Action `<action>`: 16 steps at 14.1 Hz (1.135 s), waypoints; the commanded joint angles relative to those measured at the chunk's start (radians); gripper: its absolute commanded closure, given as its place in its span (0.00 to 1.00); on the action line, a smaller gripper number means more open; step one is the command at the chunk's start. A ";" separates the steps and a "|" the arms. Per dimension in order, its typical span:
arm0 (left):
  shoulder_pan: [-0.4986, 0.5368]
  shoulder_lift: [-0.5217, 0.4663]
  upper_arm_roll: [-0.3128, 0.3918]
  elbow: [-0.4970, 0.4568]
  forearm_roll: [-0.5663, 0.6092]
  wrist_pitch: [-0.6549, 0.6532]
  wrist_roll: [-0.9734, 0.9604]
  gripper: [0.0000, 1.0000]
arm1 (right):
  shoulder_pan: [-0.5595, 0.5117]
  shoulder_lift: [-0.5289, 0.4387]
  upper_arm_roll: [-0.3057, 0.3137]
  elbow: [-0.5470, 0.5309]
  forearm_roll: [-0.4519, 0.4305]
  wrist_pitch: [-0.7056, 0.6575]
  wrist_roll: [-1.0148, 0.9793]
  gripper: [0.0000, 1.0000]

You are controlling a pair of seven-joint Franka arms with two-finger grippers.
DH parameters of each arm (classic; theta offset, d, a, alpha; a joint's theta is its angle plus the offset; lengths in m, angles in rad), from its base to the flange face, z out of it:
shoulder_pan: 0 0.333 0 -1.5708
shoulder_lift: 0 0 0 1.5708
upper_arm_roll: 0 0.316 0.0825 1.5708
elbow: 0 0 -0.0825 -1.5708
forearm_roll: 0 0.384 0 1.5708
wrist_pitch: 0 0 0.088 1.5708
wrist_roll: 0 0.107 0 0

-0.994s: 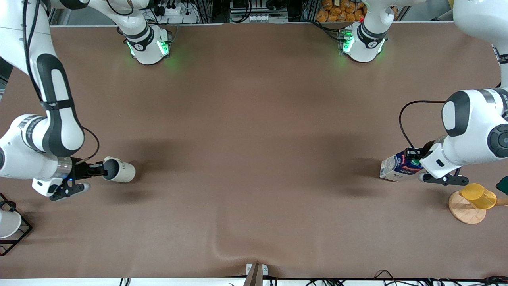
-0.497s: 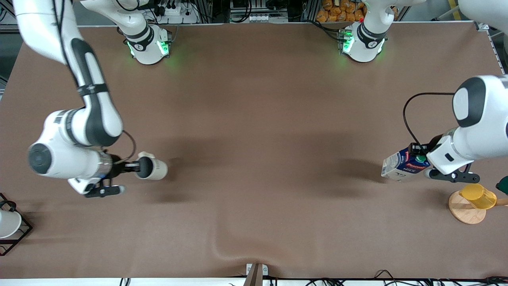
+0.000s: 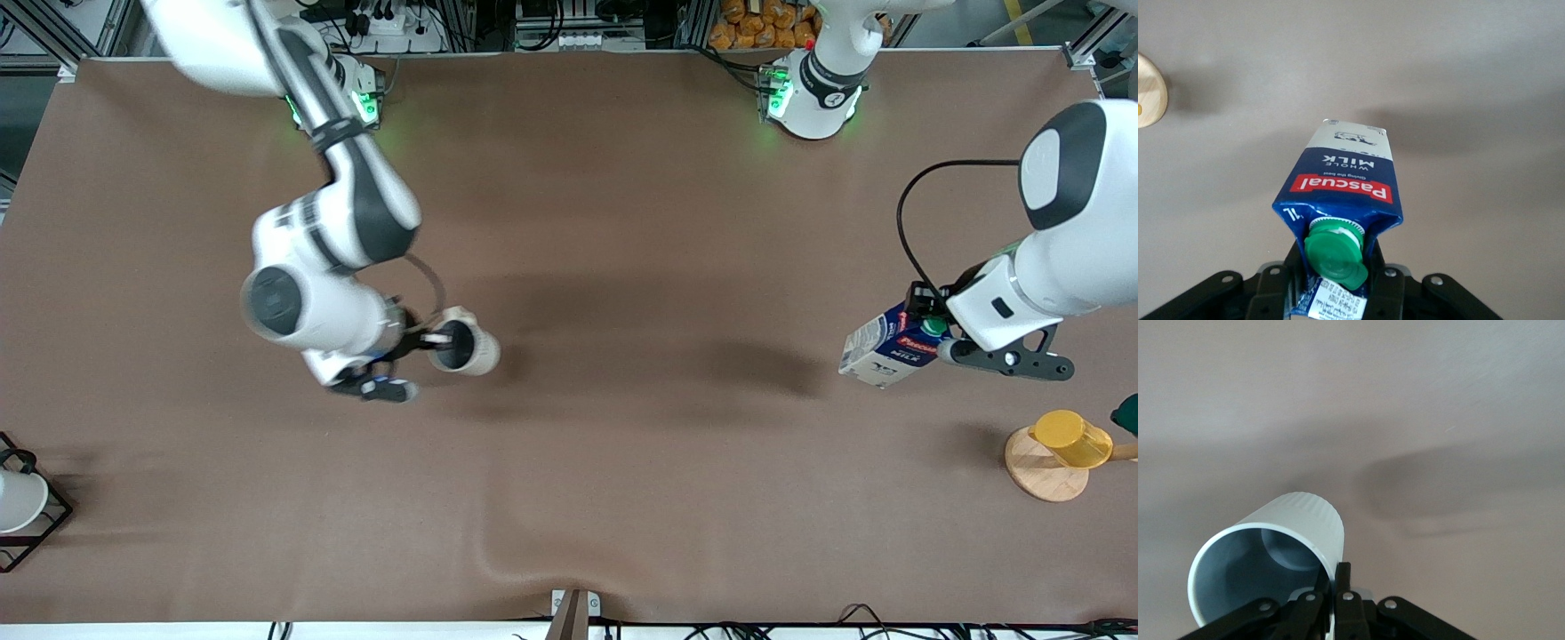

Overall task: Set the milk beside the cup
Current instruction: 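Carry the cup with the right gripper toward the table's middle while lifting the milk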

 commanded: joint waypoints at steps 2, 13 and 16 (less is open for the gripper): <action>0.002 -0.016 -0.063 0.024 0.002 -0.050 -0.076 0.64 | 0.113 0.111 -0.016 0.134 0.016 0.020 0.248 1.00; -0.010 -0.006 -0.190 0.024 0.002 -0.060 -0.255 0.65 | 0.229 0.296 -0.024 0.221 -0.016 0.206 0.401 1.00; -0.022 0.000 -0.223 0.024 0.002 -0.060 -0.309 0.65 | 0.233 0.305 -0.024 0.225 -0.016 0.206 0.416 1.00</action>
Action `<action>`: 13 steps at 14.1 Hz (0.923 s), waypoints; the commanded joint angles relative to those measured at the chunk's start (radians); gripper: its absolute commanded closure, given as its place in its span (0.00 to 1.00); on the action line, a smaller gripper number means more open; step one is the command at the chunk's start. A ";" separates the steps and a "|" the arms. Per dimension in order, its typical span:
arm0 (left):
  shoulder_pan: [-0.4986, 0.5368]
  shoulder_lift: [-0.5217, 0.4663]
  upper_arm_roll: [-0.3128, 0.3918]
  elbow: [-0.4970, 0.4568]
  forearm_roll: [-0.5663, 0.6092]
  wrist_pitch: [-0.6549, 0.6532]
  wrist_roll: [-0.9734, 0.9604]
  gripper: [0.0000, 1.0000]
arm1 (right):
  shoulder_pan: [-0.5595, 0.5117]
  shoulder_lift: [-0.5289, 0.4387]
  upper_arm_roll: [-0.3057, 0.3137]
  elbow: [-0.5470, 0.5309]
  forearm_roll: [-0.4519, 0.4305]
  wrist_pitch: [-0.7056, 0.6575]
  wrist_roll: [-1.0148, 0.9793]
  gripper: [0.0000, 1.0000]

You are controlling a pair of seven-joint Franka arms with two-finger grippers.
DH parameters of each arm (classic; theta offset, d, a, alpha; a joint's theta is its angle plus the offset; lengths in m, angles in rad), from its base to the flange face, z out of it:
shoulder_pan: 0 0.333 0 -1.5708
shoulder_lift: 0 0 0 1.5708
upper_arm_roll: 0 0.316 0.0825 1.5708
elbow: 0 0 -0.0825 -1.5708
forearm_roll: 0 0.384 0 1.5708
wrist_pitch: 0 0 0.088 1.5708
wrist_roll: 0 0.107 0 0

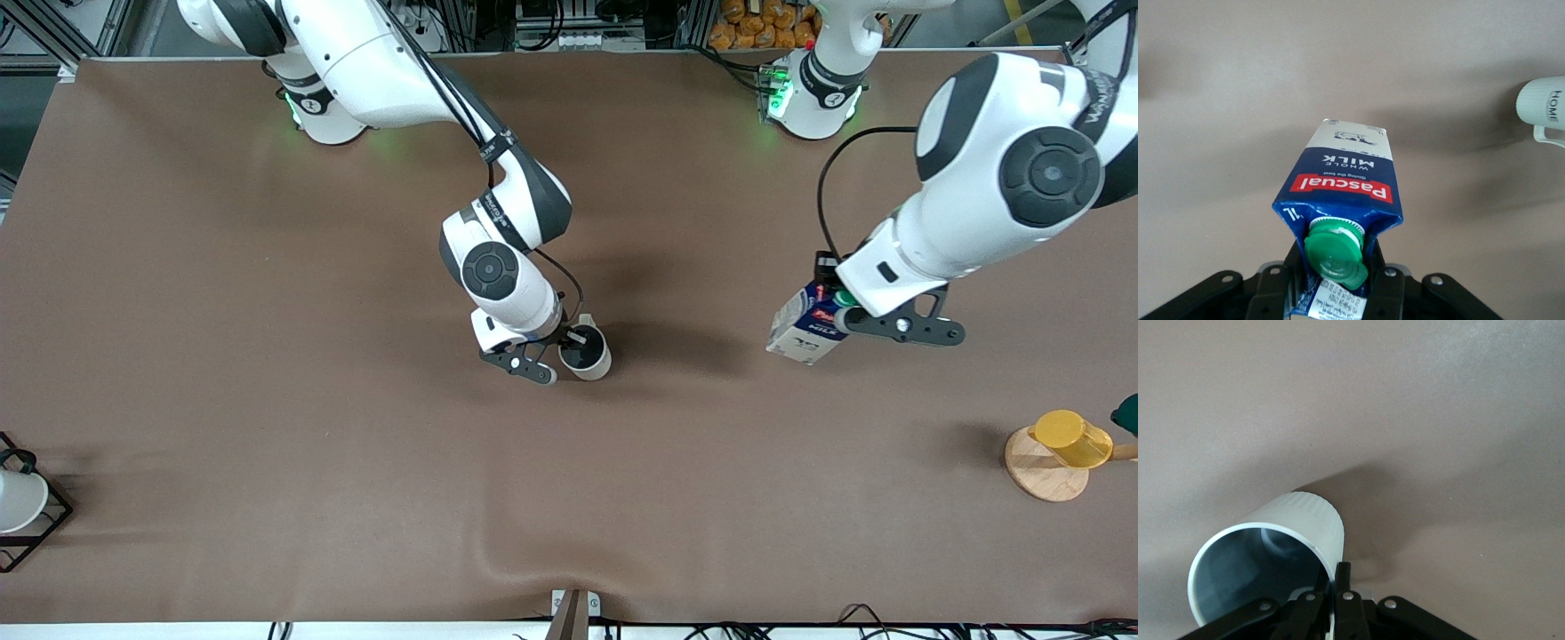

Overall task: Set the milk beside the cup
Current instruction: 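Carry the cup with the right gripper toward the table's middle while lifting the milk, then set the cup down with the right gripper while the left gripper carries milk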

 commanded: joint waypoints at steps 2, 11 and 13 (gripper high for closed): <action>-0.042 0.019 -0.020 0.011 0.000 -0.018 -0.104 0.65 | 0.022 0.032 -0.017 0.043 -0.012 -0.006 0.047 0.84; -0.154 0.069 -0.020 0.016 -0.023 -0.010 -0.301 0.64 | -0.018 0.000 -0.011 0.131 -0.040 -0.200 0.054 0.00; -0.191 0.107 -0.020 0.045 -0.027 0.003 -0.310 0.64 | -0.029 -0.015 -0.015 0.181 -0.031 -0.296 0.052 0.00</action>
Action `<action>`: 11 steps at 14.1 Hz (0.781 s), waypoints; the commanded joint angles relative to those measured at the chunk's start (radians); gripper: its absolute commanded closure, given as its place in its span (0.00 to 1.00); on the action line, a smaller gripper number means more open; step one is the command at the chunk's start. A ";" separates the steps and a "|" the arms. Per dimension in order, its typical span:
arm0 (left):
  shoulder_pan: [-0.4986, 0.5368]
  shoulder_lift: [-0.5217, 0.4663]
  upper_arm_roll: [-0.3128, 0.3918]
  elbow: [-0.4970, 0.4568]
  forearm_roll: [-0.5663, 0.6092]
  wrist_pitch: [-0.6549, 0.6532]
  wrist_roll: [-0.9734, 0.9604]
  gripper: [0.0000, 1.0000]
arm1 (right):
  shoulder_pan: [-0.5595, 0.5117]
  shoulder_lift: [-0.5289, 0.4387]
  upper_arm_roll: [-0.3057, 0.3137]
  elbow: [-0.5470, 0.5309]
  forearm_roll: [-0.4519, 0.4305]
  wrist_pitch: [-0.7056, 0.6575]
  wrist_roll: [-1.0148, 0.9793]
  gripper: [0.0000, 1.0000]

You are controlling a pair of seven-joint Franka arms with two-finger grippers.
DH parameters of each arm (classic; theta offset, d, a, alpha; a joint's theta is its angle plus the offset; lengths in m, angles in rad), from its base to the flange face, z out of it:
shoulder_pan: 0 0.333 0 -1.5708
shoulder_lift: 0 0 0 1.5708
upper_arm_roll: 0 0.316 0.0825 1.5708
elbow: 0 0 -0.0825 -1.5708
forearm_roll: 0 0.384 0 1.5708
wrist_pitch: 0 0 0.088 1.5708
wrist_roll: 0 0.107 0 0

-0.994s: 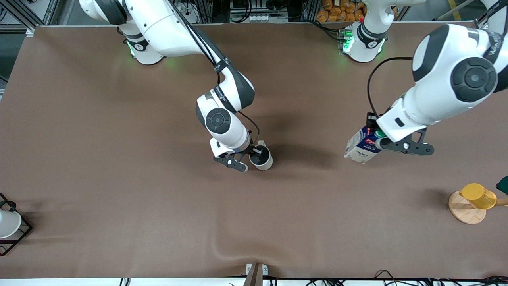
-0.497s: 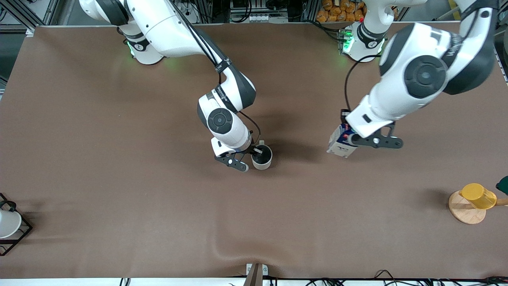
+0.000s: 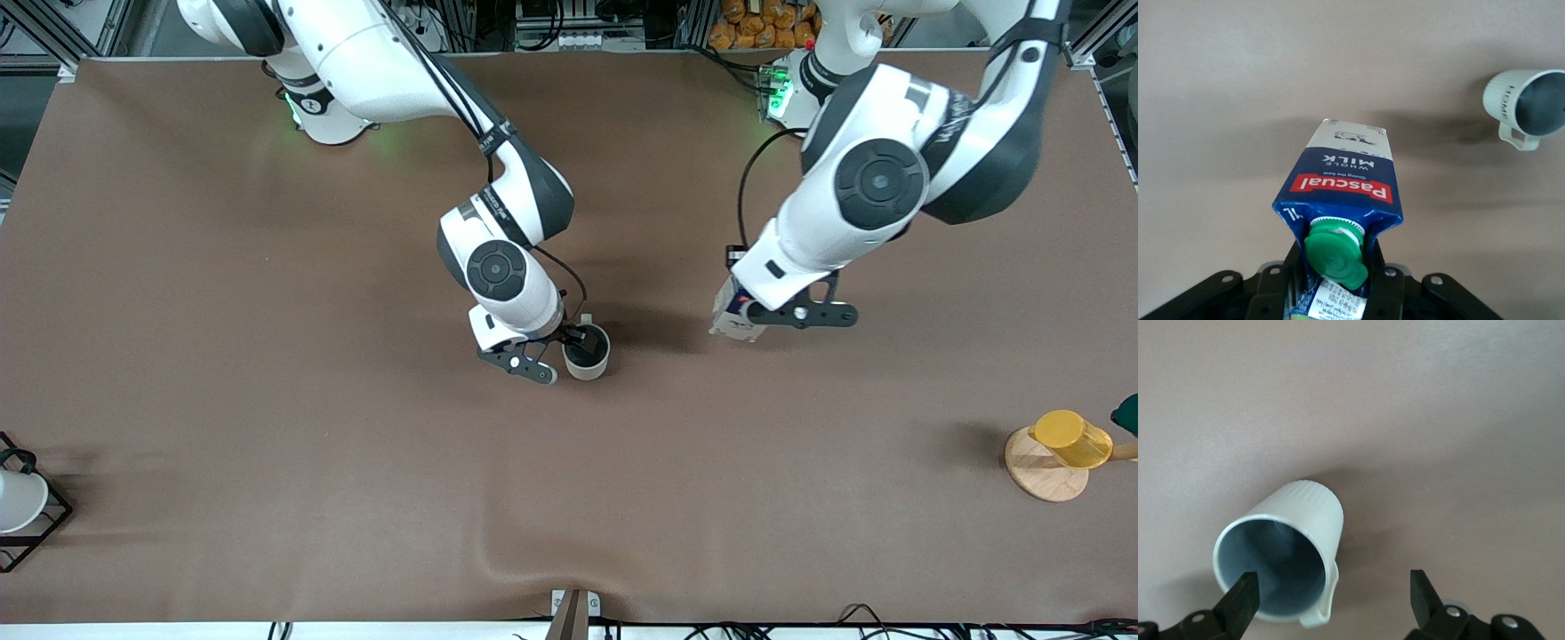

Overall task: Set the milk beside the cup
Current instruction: 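Set the cup down with the right gripper while the left gripper carries milk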

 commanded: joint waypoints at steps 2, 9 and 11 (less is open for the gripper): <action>-0.056 0.082 0.000 0.070 -0.014 0.029 -0.029 0.64 | -0.084 -0.057 0.006 0.059 0.008 -0.140 0.008 0.00; -0.202 0.140 0.002 0.069 -0.011 0.105 -0.041 0.64 | -0.292 -0.229 -0.001 0.056 -0.010 -0.405 -0.299 0.00; -0.204 0.160 0.002 0.069 -0.009 0.140 -0.029 0.62 | -0.342 -0.262 -0.003 0.055 -0.013 -0.453 -0.394 0.00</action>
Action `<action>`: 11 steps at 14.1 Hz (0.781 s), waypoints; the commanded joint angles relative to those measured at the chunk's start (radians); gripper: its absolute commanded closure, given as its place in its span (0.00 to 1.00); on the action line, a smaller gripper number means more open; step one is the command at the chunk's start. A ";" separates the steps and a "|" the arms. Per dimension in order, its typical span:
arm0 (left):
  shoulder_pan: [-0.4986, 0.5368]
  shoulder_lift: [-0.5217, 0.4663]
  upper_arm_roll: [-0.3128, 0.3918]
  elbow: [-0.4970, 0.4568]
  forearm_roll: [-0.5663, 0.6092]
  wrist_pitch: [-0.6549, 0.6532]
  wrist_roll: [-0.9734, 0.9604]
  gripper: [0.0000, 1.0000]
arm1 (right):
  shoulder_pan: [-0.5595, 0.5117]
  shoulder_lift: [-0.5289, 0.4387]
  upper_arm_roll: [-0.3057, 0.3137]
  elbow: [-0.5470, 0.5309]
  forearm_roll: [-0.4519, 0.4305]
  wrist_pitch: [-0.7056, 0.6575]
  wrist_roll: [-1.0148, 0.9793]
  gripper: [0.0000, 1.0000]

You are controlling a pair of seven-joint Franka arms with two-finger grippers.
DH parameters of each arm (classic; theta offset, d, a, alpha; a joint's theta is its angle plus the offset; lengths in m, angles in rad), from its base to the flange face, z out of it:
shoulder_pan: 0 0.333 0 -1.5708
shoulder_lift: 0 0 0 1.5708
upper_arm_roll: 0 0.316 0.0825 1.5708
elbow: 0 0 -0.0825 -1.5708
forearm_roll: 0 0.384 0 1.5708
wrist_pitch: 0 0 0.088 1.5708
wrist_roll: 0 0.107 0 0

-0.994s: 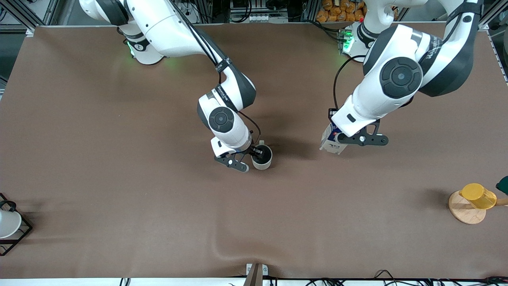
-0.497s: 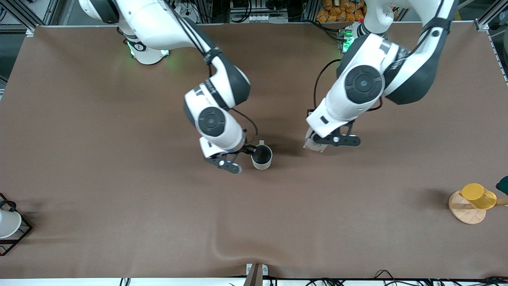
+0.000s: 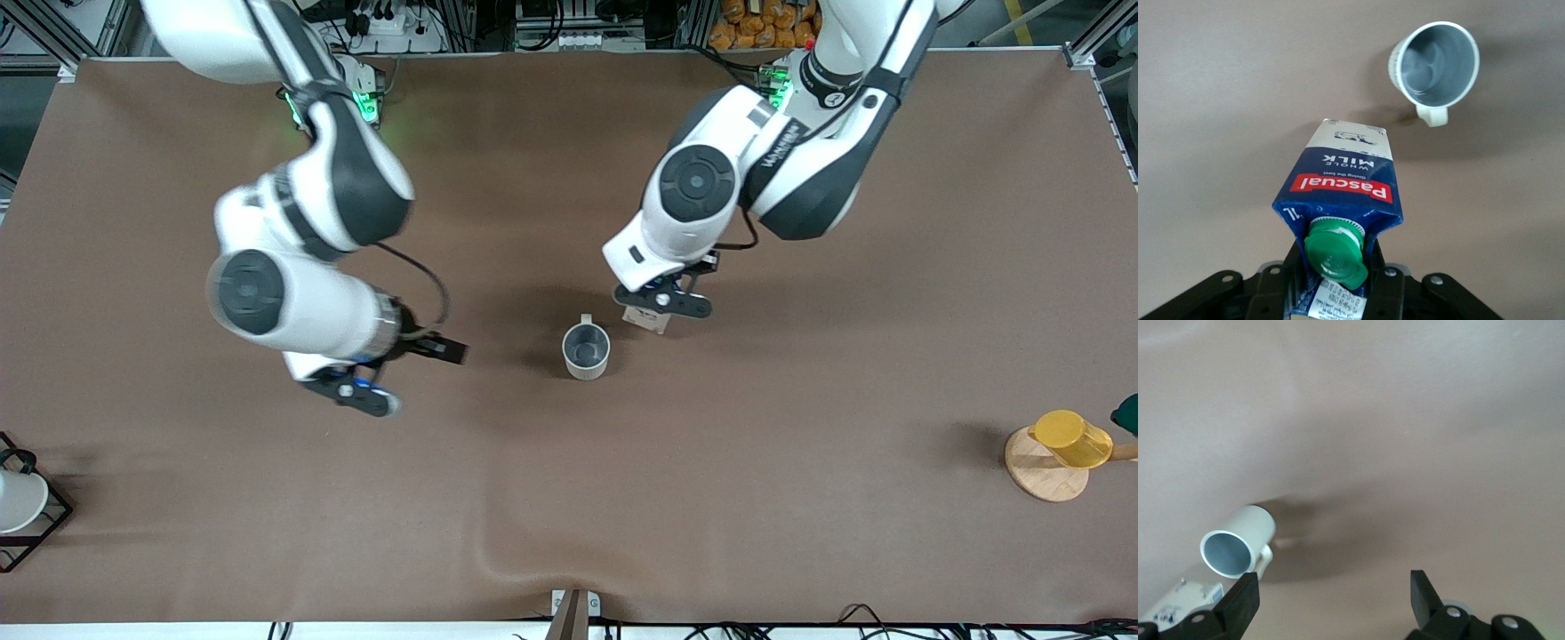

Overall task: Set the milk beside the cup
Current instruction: 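Withdraw the right gripper while the left gripper lowers the milk beside the cup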

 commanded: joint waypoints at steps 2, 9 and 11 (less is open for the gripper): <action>-0.021 0.046 0.005 0.030 -0.005 0.049 0.007 0.62 | -0.086 -0.078 0.015 -0.026 -0.045 -0.068 -0.148 0.00; -0.059 0.089 0.010 0.031 0.011 0.140 0.039 0.62 | -0.266 -0.159 0.015 -0.026 -0.115 -0.197 -0.488 0.00; -0.059 0.108 0.008 0.031 0.038 0.160 0.039 0.62 | -0.307 -0.159 0.015 -0.029 -0.115 -0.204 -0.565 0.00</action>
